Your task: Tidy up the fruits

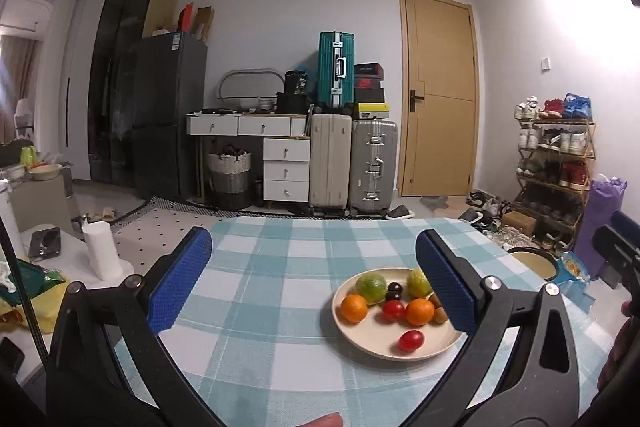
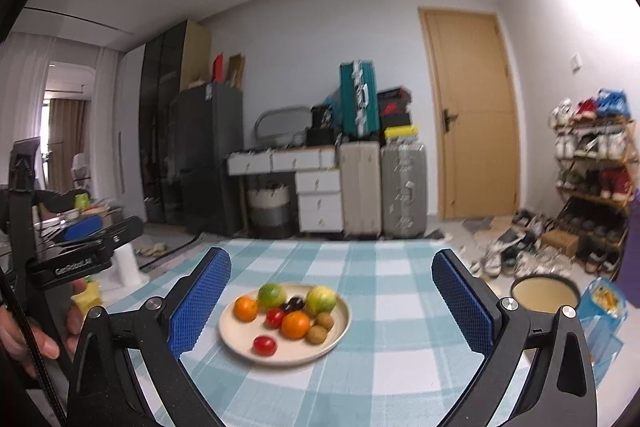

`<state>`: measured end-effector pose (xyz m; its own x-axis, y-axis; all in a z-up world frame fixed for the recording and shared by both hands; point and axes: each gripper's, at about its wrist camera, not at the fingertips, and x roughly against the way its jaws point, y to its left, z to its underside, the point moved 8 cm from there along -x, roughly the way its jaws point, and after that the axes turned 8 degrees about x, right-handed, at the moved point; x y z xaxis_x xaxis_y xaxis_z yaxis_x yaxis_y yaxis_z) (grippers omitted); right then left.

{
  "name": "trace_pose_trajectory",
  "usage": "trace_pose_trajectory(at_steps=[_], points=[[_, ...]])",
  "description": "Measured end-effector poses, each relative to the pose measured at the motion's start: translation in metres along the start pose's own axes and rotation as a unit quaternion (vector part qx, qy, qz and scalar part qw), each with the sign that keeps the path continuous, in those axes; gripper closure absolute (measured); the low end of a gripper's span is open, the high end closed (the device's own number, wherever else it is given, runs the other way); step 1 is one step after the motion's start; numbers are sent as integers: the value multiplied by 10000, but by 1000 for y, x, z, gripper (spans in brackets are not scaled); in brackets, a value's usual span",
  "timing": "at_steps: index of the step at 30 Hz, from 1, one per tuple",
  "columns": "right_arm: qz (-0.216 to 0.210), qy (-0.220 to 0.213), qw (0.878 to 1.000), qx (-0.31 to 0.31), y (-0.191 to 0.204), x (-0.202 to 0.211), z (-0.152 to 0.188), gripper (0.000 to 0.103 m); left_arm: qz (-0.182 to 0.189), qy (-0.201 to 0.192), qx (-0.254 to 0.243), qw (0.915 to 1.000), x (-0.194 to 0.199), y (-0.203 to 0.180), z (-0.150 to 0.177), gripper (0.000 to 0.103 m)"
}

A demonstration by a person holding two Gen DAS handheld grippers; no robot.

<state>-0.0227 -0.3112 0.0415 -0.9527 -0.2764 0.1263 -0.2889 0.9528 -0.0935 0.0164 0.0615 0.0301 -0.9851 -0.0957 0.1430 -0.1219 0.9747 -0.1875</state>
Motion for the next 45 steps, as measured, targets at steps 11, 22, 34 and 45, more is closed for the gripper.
trace_pose_trajectory(at_steps=[11,22,34,45], points=[[498,-114,9984,239,-9,-12,23,0,58,-296,34,9995,-7,16,19,1],[596,105,9978,267,-31,-32,52,0,-63,-242,-149,9996,-20,25,49,1],[-396,933,9948,68,-14,-69,75,0,-373,888,8,9954,-69,43,87,1],[-593,1025,9924,334,4,-81,84,0,-279,708,-150,9970,-68,34,89,1]])
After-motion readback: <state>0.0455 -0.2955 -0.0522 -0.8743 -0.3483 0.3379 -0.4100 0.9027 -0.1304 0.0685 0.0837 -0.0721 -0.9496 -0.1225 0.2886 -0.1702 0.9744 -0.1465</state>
